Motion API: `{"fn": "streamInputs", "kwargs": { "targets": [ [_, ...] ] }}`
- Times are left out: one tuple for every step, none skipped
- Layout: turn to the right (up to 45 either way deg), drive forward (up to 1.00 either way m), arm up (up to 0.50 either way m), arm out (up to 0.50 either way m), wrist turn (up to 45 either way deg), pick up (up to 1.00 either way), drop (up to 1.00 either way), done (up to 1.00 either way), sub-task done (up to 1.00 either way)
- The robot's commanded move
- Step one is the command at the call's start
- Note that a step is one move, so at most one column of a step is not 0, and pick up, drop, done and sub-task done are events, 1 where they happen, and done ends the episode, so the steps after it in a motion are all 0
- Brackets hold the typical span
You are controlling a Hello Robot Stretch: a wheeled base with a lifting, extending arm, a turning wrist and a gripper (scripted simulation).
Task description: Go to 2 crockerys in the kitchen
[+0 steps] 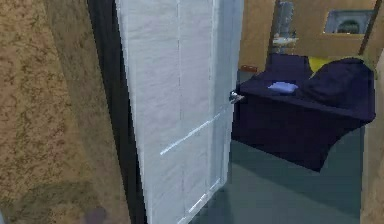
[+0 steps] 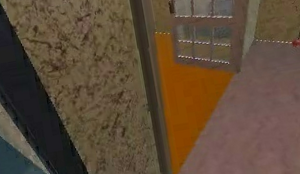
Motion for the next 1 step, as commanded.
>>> {"fn": "streamInputs", "kwargs": {
  "targets": [
    [12.0,0.0,0.0,0.0,0.0,0.0,0.0,0.0,0.0]
  ]
}}
